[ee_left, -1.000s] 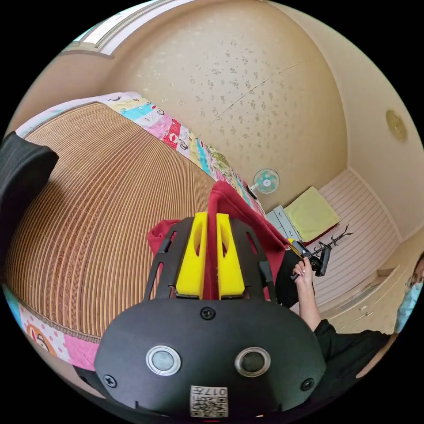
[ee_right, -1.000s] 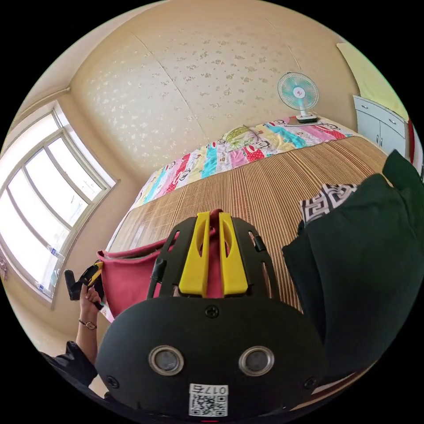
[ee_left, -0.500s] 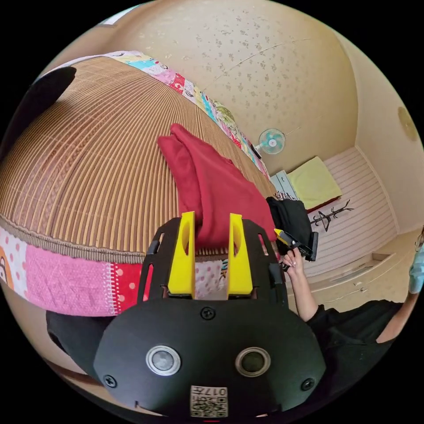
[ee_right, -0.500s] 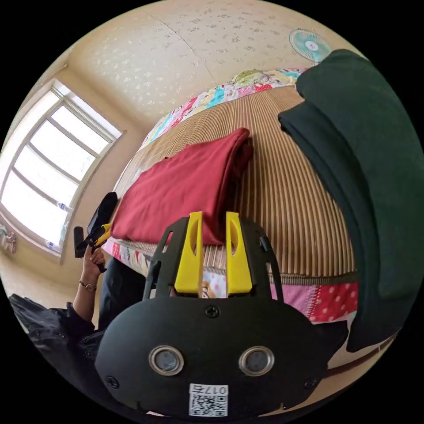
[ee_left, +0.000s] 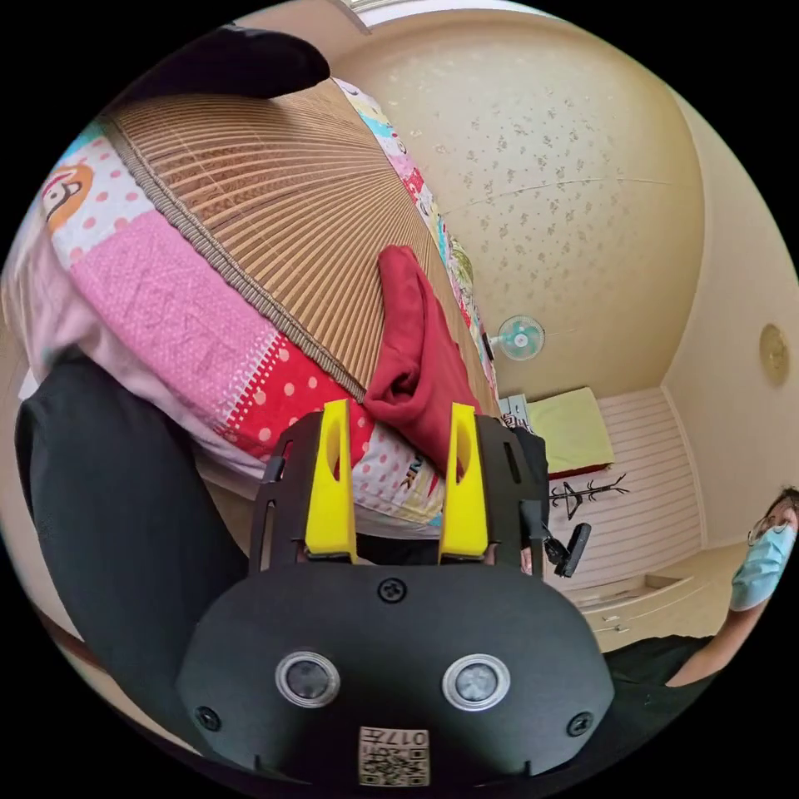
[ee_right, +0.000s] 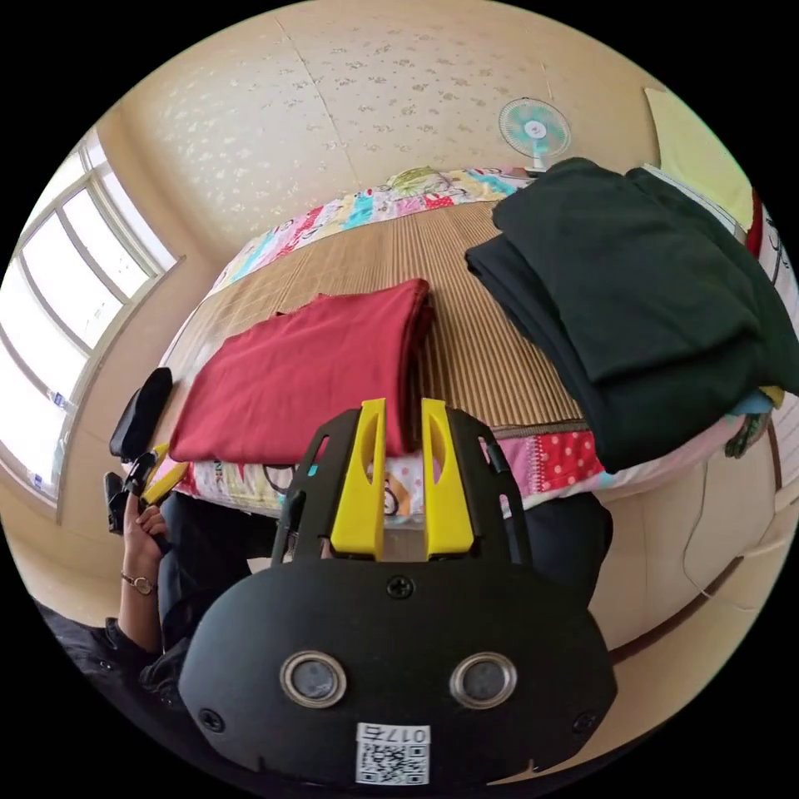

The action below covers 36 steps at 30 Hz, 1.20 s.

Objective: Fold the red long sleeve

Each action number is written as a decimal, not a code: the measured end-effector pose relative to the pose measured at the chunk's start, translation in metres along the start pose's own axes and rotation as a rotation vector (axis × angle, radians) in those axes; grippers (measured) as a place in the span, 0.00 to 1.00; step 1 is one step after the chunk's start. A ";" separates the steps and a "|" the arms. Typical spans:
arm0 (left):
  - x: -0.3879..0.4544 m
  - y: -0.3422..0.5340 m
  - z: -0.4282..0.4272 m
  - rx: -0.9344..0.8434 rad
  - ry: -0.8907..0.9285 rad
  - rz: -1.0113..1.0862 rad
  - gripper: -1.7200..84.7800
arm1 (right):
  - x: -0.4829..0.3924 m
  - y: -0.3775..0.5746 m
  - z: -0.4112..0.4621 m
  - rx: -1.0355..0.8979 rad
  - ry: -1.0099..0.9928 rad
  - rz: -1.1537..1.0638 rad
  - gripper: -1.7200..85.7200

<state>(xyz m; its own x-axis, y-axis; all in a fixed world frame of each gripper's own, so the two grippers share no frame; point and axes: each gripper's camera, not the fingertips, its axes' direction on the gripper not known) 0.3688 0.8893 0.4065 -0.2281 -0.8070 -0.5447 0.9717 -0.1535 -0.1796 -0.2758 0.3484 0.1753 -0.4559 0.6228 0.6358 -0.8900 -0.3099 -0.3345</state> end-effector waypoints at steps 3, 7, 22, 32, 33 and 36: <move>0.007 0.002 0.002 0.033 -0.088 -0.034 0.16 | -0.040 -0.026 0.009 -0.060 -0.155 -0.096 0.12; 0.024 0.012 -0.001 0.085 -0.129 -0.033 0.11 | -0.126 -0.073 0.032 -0.204 -0.362 -0.318 0.16; 0.118 0.030 0.016 0.140 -0.140 0.282 0.08 | -0.377 -0.130 0.220 -0.773 0.007 -0.743 0.26; 0.132 0.050 0.011 0.098 0.045 0.394 0.14 | -0.218 -0.181 0.117 -0.425 -0.390 -0.603 0.11; 0.130 0.050 0.016 0.075 0.029 0.390 0.14 | -0.191 -0.186 0.106 -0.387 -0.454 -0.552 0.11; 0.125 0.047 0.037 0.006 0.033 0.361 0.16 | -0.059 -0.187 0.066 -0.196 -0.639 -0.362 0.11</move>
<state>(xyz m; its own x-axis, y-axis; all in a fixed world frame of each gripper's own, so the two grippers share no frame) 0.3886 0.7598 0.3606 0.1283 -0.7910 -0.5982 0.9903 0.1348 0.0340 -0.0831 0.3225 0.2463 -0.1066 0.1058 0.9886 -0.9942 0.0053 -0.1078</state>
